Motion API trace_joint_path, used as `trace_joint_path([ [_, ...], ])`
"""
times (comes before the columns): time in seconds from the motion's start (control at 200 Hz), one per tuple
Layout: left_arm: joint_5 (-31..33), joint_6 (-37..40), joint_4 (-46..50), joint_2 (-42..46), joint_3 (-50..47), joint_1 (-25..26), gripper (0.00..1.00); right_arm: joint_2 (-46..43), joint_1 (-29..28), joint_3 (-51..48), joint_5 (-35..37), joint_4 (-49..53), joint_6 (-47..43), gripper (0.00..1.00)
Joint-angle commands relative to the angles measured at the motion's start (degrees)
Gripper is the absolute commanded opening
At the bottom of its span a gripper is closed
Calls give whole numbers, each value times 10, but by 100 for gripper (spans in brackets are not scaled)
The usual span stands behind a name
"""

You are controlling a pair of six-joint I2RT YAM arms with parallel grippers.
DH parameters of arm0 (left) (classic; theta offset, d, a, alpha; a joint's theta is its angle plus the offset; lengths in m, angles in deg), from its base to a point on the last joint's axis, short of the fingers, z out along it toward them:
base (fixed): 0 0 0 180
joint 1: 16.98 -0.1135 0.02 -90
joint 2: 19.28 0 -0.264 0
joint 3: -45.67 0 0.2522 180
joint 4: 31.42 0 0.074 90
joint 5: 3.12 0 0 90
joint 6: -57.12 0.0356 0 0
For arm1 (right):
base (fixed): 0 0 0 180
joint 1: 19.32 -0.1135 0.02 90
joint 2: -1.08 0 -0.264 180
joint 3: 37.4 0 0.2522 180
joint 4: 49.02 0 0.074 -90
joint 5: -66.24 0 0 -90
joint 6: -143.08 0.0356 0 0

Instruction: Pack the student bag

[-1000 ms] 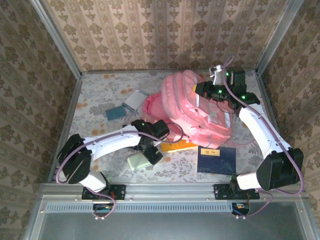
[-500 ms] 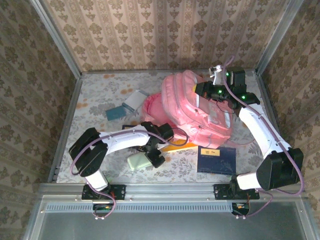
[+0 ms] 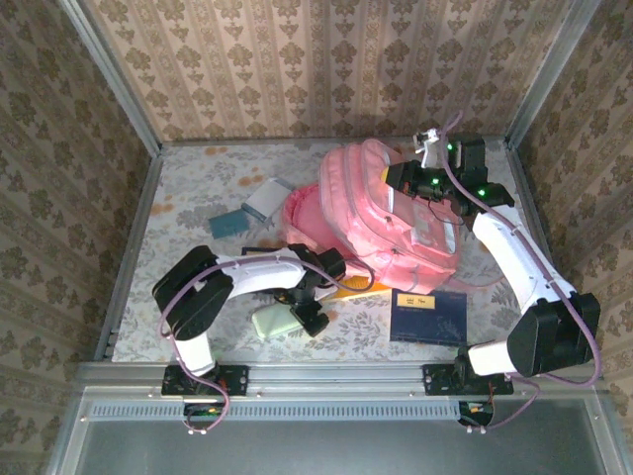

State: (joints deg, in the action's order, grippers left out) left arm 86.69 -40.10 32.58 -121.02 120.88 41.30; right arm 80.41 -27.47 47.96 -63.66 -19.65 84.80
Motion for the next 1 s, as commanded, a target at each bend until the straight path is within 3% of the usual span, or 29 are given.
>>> trace_joint_path([
  [0.0, 10, 5, 5, 13, -3, -11, 88, -14, 0, 11, -30, -32, 0, 0],
  [0.215, 29, 3, 22, 50, 12, -13, 66, -17, 0, 10, -28, -31, -1, 0],
  [0.5, 24, -3, 71, 145, 37, -48, 63, -31, 1, 15, -26, -29, 2, 0],
  [0.635, -15, -29, 80, 219, 37, -107, 63, -42, 4, 11, -27, -32, 4, 0],
  [0.835, -76, -90, 71, 341, 42, -239, 65, -54, 7, 7, -62, -76, 4, 0],
  [0.995, -139, -128, 49, 381, 66, -308, 64, -44, 18, 27, -115, -115, 35, 0],
])
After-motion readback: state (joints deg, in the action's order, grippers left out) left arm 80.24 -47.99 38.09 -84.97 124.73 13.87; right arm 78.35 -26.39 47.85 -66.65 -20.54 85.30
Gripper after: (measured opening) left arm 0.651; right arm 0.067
